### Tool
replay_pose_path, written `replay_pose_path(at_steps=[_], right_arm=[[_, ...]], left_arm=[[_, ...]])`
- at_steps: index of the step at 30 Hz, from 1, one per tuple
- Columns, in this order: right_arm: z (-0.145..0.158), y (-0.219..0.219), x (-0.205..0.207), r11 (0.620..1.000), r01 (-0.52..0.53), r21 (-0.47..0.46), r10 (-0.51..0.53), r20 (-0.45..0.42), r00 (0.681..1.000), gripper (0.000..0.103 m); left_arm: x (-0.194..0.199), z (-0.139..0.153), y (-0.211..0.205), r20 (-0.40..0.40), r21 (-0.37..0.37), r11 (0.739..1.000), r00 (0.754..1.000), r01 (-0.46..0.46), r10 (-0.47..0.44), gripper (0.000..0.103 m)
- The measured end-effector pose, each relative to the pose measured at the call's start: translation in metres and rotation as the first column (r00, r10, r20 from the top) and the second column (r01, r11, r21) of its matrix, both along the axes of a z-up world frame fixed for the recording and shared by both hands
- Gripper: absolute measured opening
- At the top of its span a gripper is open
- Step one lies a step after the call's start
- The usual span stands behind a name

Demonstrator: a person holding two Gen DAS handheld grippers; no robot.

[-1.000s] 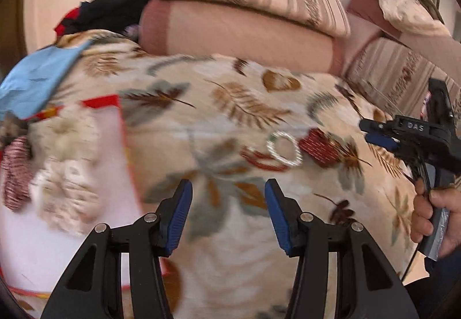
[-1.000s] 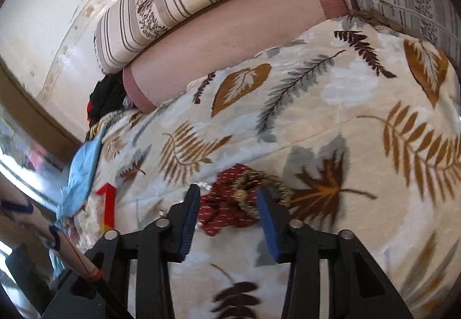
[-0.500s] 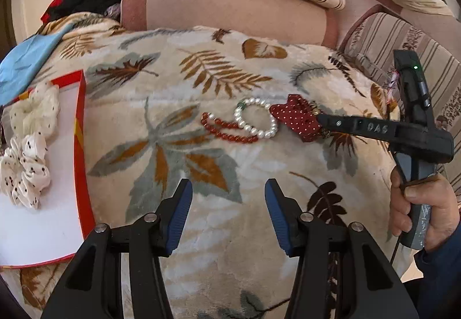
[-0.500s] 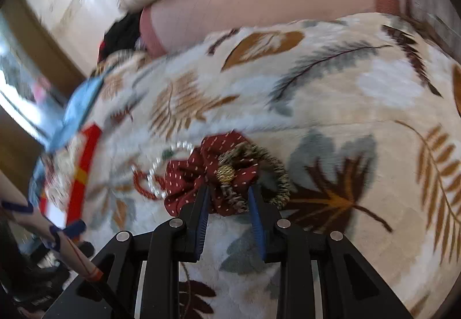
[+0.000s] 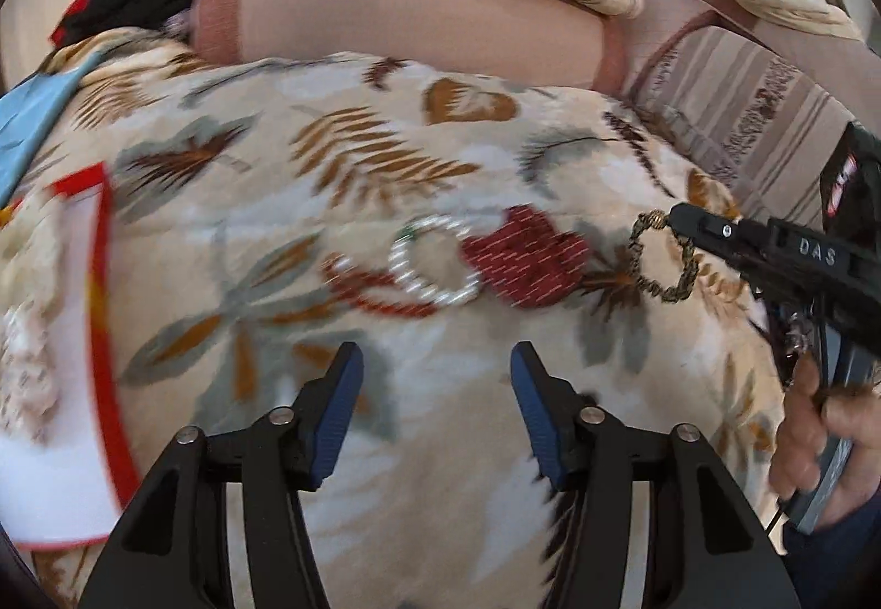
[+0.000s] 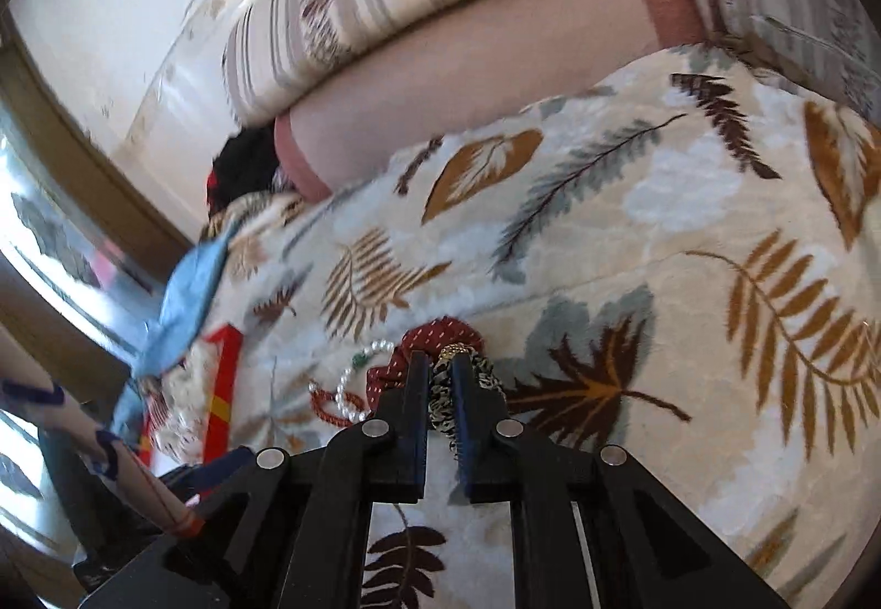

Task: Organize jewelry
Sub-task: 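Grasp the red polka-dot scrunchie with the left tool while the right grasps the dark beaded bracelet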

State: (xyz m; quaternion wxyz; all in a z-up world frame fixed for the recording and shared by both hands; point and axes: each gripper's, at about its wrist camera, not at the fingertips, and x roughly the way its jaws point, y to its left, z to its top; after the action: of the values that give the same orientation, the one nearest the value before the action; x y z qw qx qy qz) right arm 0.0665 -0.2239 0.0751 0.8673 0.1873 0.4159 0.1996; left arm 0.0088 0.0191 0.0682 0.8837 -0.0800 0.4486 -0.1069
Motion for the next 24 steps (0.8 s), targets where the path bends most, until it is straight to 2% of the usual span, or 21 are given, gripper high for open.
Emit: replay_pose_path(at_steps=[3, 7, 14, 18, 19, 20, 21, 23, 24], right_arm=[[0.000, -0.015, -0.002, 0.999, 0.035, 0.039, -0.035, -0.005, 0.999, 0.009], [-0.002, -0.026, -0.001, 0.997, 0.055, 0.051, -0.054, -0.016, 0.998, 0.009], [-0.001, -0.040, -0.001, 0.996, 0.075, 0.051, -0.074, -0.015, 0.997, 0.009], [0.001, -0.042, 0.000, 0.996, 0.073, 0.058, -0.073, -0.012, 0.997, 0.009], [0.001, -0.042, 0.000, 0.996, 0.074, 0.055, -0.073, -0.009, 0.997, 0.009], [0.002, -0.041, 0.000, 0.996, 0.072, 0.055, -0.071, -0.008, 0.997, 0.009], [0.002, -0.041, 0.001, 0.996, 0.071, 0.057, -0.070, -0.009, 0.997, 0.009], [0.001, -0.040, 0.001, 0.996, 0.072, 0.058, -0.072, -0.011, 0.997, 0.009], [0.001, -0.039, 0.001, 0.996, 0.070, 0.059, -0.070, -0.011, 0.998, 0.009]], left_arm=[[0.017, 0.005, -0.027, 0.022, 0.039, 0.998, 0.999, 0.038, -0.039, 0.065], [0.042, 0.003, -0.065, 0.039, 0.113, 0.990, 0.995, 0.087, -0.092, 0.082], [0.077, -0.023, -0.098, -0.001, 0.225, 0.972, 0.997, 0.074, -0.076, 0.084], [0.081, -0.033, -0.115, 0.021, 0.270, 0.959, 0.995, 0.086, -0.095, 0.083], [0.081, -0.034, -0.118, 0.034, 0.277, 0.957, 0.995, 0.083, -0.096, 0.071], [0.081, -0.036, -0.119, 0.050, 0.296, 0.953, 0.995, 0.066, -0.084, 0.050], [0.083, -0.038, -0.119, 0.045, 0.299, 0.952, 0.996, 0.059, -0.076, 0.044], [0.085, -0.042, -0.113, 0.040, 0.269, 0.962, 0.998, 0.046, -0.059, 0.022], [0.085, -0.043, -0.109, 0.042, 0.269, 0.963, 0.998, 0.034, -0.047, 0.018]])
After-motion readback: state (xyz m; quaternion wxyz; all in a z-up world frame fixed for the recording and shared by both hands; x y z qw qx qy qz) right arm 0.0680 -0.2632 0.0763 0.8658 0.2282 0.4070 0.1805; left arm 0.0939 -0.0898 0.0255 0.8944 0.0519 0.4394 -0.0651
